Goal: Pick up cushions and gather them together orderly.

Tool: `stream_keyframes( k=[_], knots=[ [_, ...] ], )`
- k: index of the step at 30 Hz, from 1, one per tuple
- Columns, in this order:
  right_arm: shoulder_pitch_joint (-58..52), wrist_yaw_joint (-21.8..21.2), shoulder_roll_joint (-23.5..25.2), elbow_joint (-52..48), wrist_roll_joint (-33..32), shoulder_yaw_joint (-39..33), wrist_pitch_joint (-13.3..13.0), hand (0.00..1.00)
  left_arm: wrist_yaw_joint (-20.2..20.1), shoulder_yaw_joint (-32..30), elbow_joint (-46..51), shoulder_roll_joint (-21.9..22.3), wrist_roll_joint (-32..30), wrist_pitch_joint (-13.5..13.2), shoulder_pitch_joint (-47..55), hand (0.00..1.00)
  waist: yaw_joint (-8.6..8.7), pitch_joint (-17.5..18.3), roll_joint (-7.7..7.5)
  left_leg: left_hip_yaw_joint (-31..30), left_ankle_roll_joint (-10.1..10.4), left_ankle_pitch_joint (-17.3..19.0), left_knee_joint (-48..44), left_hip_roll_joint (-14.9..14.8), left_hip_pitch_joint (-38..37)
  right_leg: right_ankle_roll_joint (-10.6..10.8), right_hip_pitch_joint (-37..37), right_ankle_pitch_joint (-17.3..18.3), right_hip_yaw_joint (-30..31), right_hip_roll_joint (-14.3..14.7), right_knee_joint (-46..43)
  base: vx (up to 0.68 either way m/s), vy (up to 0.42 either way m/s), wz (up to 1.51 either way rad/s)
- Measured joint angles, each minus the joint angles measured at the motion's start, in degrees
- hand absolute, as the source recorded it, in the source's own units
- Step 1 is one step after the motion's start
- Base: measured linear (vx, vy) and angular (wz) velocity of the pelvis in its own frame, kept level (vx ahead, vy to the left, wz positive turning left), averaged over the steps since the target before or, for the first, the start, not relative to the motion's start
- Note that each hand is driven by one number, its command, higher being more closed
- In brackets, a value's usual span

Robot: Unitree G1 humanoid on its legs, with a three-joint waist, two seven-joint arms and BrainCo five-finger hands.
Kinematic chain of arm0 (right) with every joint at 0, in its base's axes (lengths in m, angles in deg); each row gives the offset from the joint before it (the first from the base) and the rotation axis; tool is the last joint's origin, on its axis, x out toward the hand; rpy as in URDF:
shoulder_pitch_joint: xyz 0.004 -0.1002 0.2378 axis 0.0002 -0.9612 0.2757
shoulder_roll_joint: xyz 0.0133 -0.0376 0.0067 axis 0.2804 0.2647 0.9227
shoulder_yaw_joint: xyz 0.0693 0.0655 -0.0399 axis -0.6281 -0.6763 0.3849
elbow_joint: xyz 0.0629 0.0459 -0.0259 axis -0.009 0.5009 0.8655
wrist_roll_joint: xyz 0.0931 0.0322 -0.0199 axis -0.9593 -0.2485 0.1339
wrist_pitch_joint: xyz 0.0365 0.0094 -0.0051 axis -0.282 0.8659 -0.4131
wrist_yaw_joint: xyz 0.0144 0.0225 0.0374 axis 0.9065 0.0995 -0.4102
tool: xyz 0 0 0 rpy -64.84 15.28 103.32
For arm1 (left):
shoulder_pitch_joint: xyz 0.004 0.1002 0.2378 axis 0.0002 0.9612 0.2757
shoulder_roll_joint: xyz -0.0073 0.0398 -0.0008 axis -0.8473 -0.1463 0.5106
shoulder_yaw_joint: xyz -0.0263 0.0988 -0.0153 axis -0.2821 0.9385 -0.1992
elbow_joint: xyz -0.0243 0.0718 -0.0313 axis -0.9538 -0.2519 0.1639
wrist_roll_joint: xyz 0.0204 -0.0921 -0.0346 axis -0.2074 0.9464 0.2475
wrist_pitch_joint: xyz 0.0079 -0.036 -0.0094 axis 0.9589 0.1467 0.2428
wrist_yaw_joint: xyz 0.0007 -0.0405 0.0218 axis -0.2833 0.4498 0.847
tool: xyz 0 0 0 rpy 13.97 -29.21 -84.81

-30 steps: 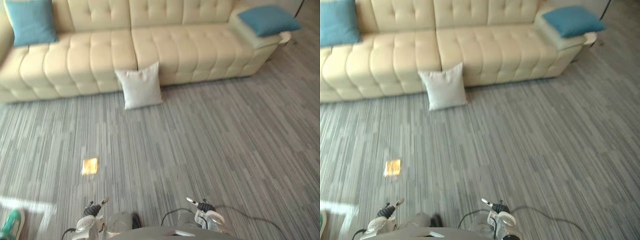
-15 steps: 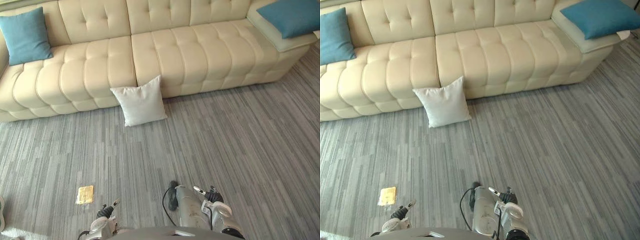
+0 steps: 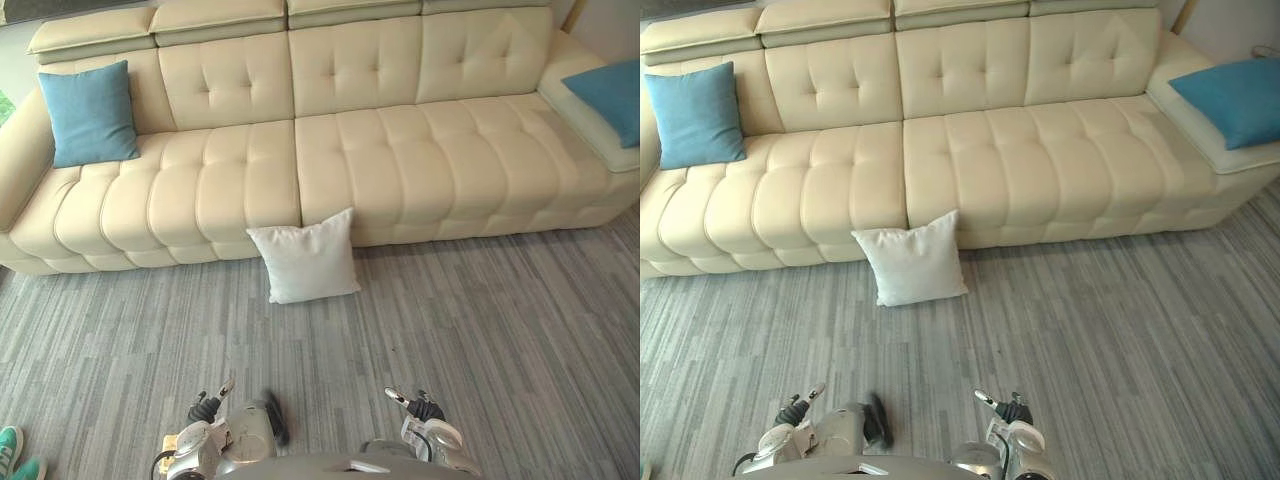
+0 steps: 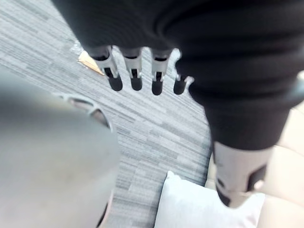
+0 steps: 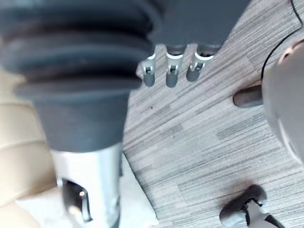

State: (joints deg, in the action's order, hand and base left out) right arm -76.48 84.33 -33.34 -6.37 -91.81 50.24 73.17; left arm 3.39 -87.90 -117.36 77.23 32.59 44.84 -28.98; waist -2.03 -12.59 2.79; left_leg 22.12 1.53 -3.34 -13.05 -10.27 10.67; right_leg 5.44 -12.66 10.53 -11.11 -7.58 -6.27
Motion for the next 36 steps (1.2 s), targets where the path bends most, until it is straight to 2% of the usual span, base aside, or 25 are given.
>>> stream_keyframes(
  k=[1, 2, 4, 6, 8, 9, 10, 11, 13, 15, 16, 17, 18, 20, 21, 22, 23, 24, 25, 27, 28, 29, 31, 34, 36],
  knots=[
    [0.2, -0.1, 1.2, 0.7, 0.0, 0.3, 0.0, 0.00, 0.0, 0.0, 0.1, -1.3, 0.0, 0.0, -0.1, 0.00, 0.15, 1.0, -2.27, 1.0, -0.8, 2.0, 0.2, 2.2, -0.1, -1.1, -0.1, -0.2, 0.5, -2.0, 0.6, 0.31, 0.229, -0.02],
    [0.7, -0.1, 2.2, 1.4, 0.1, 0.9, 0.0, 0.00, 0.0, 0.0, 0.0, -2.1, 0.1, 0.0, -0.1, 0.00, -0.19, 1.3, -3.67, 1.4, -1.5, 3.9, -0.6, 3.0, 0.1, -1.7, -0.2, -1.8, 1.2, -2.8, 0.8, 0.31, 0.214, 0.00],
    [0.6, -0.2, 3.1, 2.4, 0.1, 1.0, 0.1, 0.00, -0.1, -0.1, -0.2, -2.8, 0.3, 0.0, 0.0, 0.00, -0.73, 2.3, -5.24, 1.7, -2.6, 7.2, -3.5, 4.0, -0.7, -0.4, -1.0, -5.3, 1.7, -4.3, 0.1, 0.41, 0.279, -0.03],
    [0.7, -0.2, 3.1, 3.9, 0.1, 1.0, 0.1, 0.00, 0.0, 0.0, -1.5, -3.4, 0.3, 0.1, -0.1, 0.00, -1.15, 3.0, -6.25, 2.7, -3.0, 10.2, -3.5, 5.8, -3.8, -0.1, 0.1, -5.6, 4.0, -6.5, -6.3, 0.38, 0.259, -0.16],
    [0.8, -0.2, 2.6, 3.7, 0.1, 1.0, -0.1, 0.00, 0.0, 2.2, -2.5, -4.1, 0.3, 0.2, 0.0, 0.00, -0.35, 3.2, -5.78, 3.0, -2.8, 12.1, -2.1, 6.9, -6.8, 2.5, 7.0, -7.4, 6.8, -8.3, -22.9, 0.30, 0.206, -0.01],
    [1.4, -0.2, 2.2, 3.6, 0.1, 1.1, -0.2, 0.00, 0.0, 4.7, -3.5, -5.2, 0.3, 0.4, -0.1, 0.00, 0.93, 2.9, -5.34, 2.8, -3.3, 12.8, -1.7, 7.2, -9.2, 3.5, 14.0, -8.1, 9.0, -8.4, -38.5, 0.29, 0.146, 0.26],
    [1.4, -0.2, 2.0, 3.6, 0.1, 1.4, -0.2, 0.00, 0.0, 5.0, -3.8, -5.5, 0.3, 0.5, -0.1, 0.00, 1.16, 2.8, -5.50, 2.6, -3.3, 13.2, -1.5, 7.3, -10.5, 3.4, 16.2, -8.0, 8.6, -8.4, -43.3, 0.42, 0.148, 0.30],
    [1.3, -0.2, 1.5, 3.5, 0.1, 2.0, -0.2, 0.00, 0.1, 5.2, -4.0, -5.8, 0.3, 0.7, 0.0, 0.00, 1.25, 2.6, -5.89, 2.3, -3.4, 13.3, 0.7, 8.2, -14.7, 1.7, 20.2, -6.2, 6.5, -8.5, -51.2, 0.31, 0.086, 0.17],
    [1.3, -0.2, 1.2, 2.9, 0.1, 2.0, -0.4, 0.00, 0.1, 5.3, -4.0, -5.5, 0.3, 0.9, 0.0, 0.00, 1.97, 2.5, -5.69, 1.7, -3.4, 13.3, 3.3, 8.5, -17.8, 0.2, 23.8, -2.7, 3.8, -7.8, -53.2, 0.27, 0.025, 0.21],
    [1.3, -0.2, 0.9, 2.3, 0.1, 1.7, -0.5, 0.00, 0.1, 5.5, -4.4, -5.3, 0.3, 1.0, 0.0, 0.00, 2.30, 2.1, -5.17, 1.3, -3.3, 13.3, 4.8, 8.3, -20.4, -0.4, 25.9, 0.4, 0.8, -6.7, -49.6, 0.29, -0.046, 0.18],
    [1.3, -0.2, 0.4, 2.0, 0.1, 1.2, -0.5, 0.00, 0.1, 5.6, -4.6, -5.0, 0.3, 1.2, -0.1, 0.00, 2.72, 1.7, -4.46, 1.0, -3.0, 13.5, 6.2, 7.6, -22.1, -1.2, 27.1, 2.1, -2.4, -5.4, -42.1, 0.27, -0.132, 0.14],
    [1.2, -0.2, 0.2, 1.8, 0.1, 0.8, -0.5, 0.00, 0.0, 5.4, -4.5, -4.5, 0.3, 1.2, -0.4, 0.00, 2.83, 1.3, -3.84, 0.6, -1.6, 14.5, 6.4, 6.8, -22.9, -1.9, 28.2, 1.8, -4.8, -4.2, -33.9, 0.26, -0.157, 0.13],
    [1.3, -0.2, 0.2, 1.7, 0.1, 0.8, -0.5, 0.00, 0.0, 5.0, -4.5, -4.3, 0.3, 1.2, -0.5, 0.00, 2.79, 1.2, -3.72, 0.6, -1.4, 15.0, 6.4, 6.4, -23.1, -2.3, 28.6, 0.9, -5.5, -3.6, -29.9, 0.26, -0.200, 0.08],
    [1.1, -0.2, 0.1, 1.7, -0.1, -0.6, -0.2, 0.00, 0.0, 3.7, -5.0, -3.9, -0.2, 1.3, -0.8, 0.00, 2.71, 0.8, -3.40, -0.3, 1.1, 17.2, 6.4, 5.2, -24.8, -2.7, 28.7, -5.5, -4.1, -1.1, -12.4, 0.36, -0.278, 0.11],
    [0.8, -0.2, 0.1, 1.6, -0.2, -0.9, -0.2, 0.00, 0.0, 3.3, -5.1, -3.9, -0.4, 1.3, -0.9, 0.00, 2.75, 0.8, -3.51, -0.7, 2.2, 17.9, 6.5, 5.2, -25.2, -2.5, 28.5, -7.7, -2.6, -0.8, -8.2, 0.48, -0.368, 0.29],
    [0.2, -0.3, 0.0, 1.5, -0.4, -1.4, -0.2, 0.00, 0.0, 2.0, -6.1, -3.3, -1.1, 1.3, -1.2, 0.00, 2.91, 0.5, -3.61, -2.3, 3.4, 19.2, 7.1, 4.6, -27.5, -2.5, 27.2, -14.3, -1.9, -0.2, -8.4, 0.43, -0.318, 0.35],
    [0.6, -0.3, -0.7, 1.1, -0.3, -1.9, -0.2, 0.00, -0.1, 1.7, -6.8, -2.1, -1.6, 1.3, -1.7, 0.00, 3.12, -0.3, -1.97, -3.7, 3.0, 19.7, 8.4, 3.7, -28.9, -3.4, 27.4, -12.0, -2.3, 0.9, -11.6, 0.44, -0.290, 0.35],
    [0.7, -0.2, -1.0, 0.8, -0.1, -1.9, -0.3, 0.00, -0.2, 1.7, -6.8, -1.5, -2.0, 1.3, -1.6, 0.00, 3.16, -0.1, -1.17, -4.3, 3.1, 19.5, 8.3, 3.1, -29.1, -3.6, 28.0, -10.0, -2.8, 1.4, -13.5, 0.44, -0.262, 0.21],
    [0.8, -0.3, -1.1, 0.0, 0.4, -2.1, -0.4, 0.00, -0.4, 1.7, -6.2, -0.4, -2.9, 1.2, -1.5, 0.00, 2.53, 0.1, 0.18, -6.1, 3.4, 18.0, 7.4, 2.0, -29.5, -5.4, 28.6, -6.5, -3.5, 2.1, -17.0, 0.43, -0.257, 0.23],
    [0.6, -0.4, -1.0, -0.2, 0.9, -2.7, -0.3, 0.00, -0.5, 1.7, -6.0, 0.1, -3.7, 1.3, -1.5, 0.00, 2.99, 0.1, 0.43, -8.2, 3.8, 16.2, 4.5, 0.8, -28.4, -5.8, 27.2, -3.6, -5.3, 2.1, -18.3, 0.39, -0.259, 0.41],
    [0.1, -0.3, -1.0, -0.4, 1.1, -2.9, -0.1, 0.00, -0.5, 1.7, -5.4, 0.0, -4.0, 1.4, -1.4, 0.00, 3.40, 0.1, 0.42, -10.0, 5.6, 15.2, -2.2, -0.7, -26.4, -6.2, 24.5, -2.1, -7.1, 1.9, -18.4, 0.36, -0.236, 0.53],
    [-0.1, -0.3, -0.9, -0.7, 1.3, -2.8, 0.0, 0.00, -0.6, 1.7, -5.1, -0.1, -4.0, 1.4, -1.4, 0.00, 3.50, 0.1, 0.36, -10.7, 6.5, 14.8, -5.7, -1.3, -25.2, -6.7, 23.5, -1.7, -7.5, 1.8, -18.6, 0.33, -0.185, 0.56],
    [-0.4, -0.3, -0.9, -0.7, 1.3, -2.4, 0.0, 0.00, -0.6, 0.7, -3.2, 0.1, -4.0, 1.5, -1.2, 0.00, 2.92, 0.1, 0.42, -12.5, 10.7, 12.3, -20.9, -3.4, -19.2, -7.7, 20.3, -0.2, -8.6, 1.5, -18.3, 0.29, -0.096, 0.17],
    [-0.6, -0.2, -0.7, -0.5, 1.2, -2.9, 0.2, 0.00, -0.5, 0.6, -3.0, 0.0, -3.9, 1.5, -1.5, 0.00, 2.88, 0.1, 0.32, -8.9, 10.1, 14.0, -26.6, -4.8, -15.0, -7.2, 16.8, -0.5, -8.6, 1.6, -14.9, 0.24, 0.010, -0.04],
    [-1.1, -0.2, -0.6, -0.3, 1.0, -3.0, 0.7, 0.00, -0.5, 0.8, -2.0, 0.0, -3.9, 1.5, -1.2, 0.00, 2.50, 0.3, -0.06, -5.5, 8.1, 17.6, -21.5, -4.7, -13.0, -5.6, 13.6, -1.7, -8.0, 1.2, -11.4, 0.20, 0.134, -0.06]
  ],
)
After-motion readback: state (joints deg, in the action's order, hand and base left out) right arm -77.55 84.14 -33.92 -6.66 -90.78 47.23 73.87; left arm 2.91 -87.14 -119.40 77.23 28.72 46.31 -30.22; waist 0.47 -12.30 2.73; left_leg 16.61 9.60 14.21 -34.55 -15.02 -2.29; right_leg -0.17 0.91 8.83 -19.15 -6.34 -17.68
